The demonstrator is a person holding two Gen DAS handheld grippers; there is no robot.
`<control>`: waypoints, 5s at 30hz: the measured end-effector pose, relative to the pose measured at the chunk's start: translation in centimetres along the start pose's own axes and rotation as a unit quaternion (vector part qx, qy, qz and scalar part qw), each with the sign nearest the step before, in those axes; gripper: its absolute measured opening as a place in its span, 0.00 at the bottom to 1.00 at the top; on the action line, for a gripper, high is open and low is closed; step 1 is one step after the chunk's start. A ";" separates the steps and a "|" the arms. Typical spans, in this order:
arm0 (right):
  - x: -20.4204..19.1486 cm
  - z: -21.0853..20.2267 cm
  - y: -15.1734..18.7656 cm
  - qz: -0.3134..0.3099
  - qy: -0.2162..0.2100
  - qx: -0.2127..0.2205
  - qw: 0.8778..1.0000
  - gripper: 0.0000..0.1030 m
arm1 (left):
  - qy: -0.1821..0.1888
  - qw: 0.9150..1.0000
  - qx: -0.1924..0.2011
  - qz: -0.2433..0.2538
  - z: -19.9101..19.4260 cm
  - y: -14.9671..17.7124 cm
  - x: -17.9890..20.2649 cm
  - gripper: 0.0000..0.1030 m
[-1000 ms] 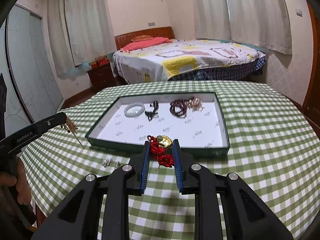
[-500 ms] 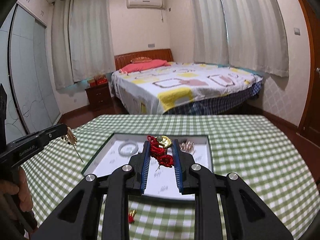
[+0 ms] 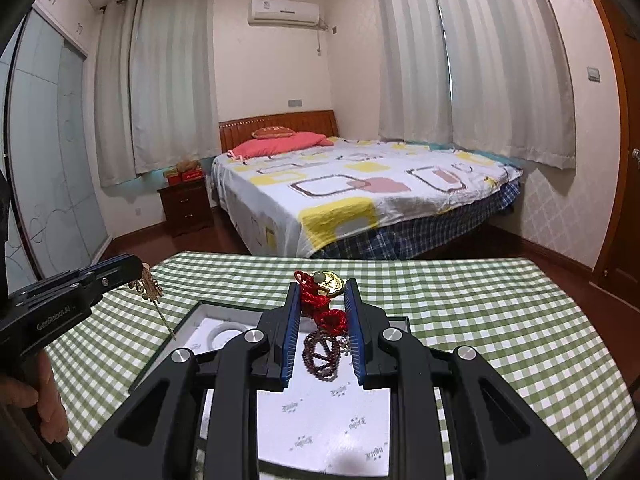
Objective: Organize jewelry
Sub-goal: 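Lift the gold chain and red knot charm and carry both over the green box, then lower both grippers into the box and open them to release the items, then withdraw both grippers from the box toward the remaining jewelry, then close the right gripper on the red tassel with the gold gourd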
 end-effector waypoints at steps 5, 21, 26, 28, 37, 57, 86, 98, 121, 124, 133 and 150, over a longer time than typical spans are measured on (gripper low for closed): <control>0.6 3.3 1.5 0.004 0.006 -0.033 0.999 0.22 | 0.001 0.999 -0.032 0.000 3.5 1.2 -0.4 0.11; 1.8 10.8 5.7 0.008 0.021 -0.132 0.991 0.22 | -0.029 0.991 -0.132 -0.020 11.4 5.9 -3.7 0.11; 2.0 12.0 6.3 0.013 0.027 -0.154 0.988 0.22 | -0.031 0.989 -0.147 -0.021 12.6 6.4 -3.8 0.11; 2.2 12.5 6.4 0.015 0.025 -0.163 0.986 0.22 | -0.029 0.988 -0.153 -0.022 12.9 6.6 -3.8 0.11; 2.2 13.2 6.6 0.015 0.025 -0.181 0.983 0.24 | -0.025 0.984 -0.173 -0.022 13.6 7.2 -3.7 0.12; 1.9 11.0 6.1 0.014 0.029 -0.151 0.988 0.40 | -0.024 0.988 -0.147 -0.034 10.9 7.1 -4.1 0.47; -4.3 1.6 11.4 -0.012 0.000 -0.146 0.989 0.40 | -0.048 0.988 -0.140 -0.045 -3.1 13.3 -5.2 0.48; -8.8 2.5 14.0 -0.043 -0.010 -0.168 0.985 0.40 | -0.063 0.984 -0.152 -0.060 -5.6 15.7 -8.7 0.48; -8.5 5.0 15.9 -0.031 -0.007 -0.234 0.972 0.27 | -0.071 0.978 -0.183 -0.069 -4.3 17.4 -10.3 0.48; -8.4 4.9 15.9 -0.031 -0.008 -0.234 0.972 0.20 | -0.071 0.978 -0.183 -0.068 -4.2 17.4 -10.2 0.48; -8.5 4.9 15.9 -0.035 -0.009 -0.234 0.972 0.16 | -0.072 0.978 -0.184 -0.070 -4.1 17.6 -10.5 0.48; -6.6 3.1 15.7 -0.023 -0.007 -0.219 0.976 0.16 | -0.068 0.978 -0.188 -0.058 -3.5 17.8 -8.9 0.48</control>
Point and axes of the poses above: each gripper's, at about its wrist camera, not at the fingertips, and z roughly the way its jaws point, x to its right, y to its underside, the point moved 3 cm from there along z, roughly the way its jaws point, and after that the axes turned 11 degrees about -x, right-handed, at the moved point
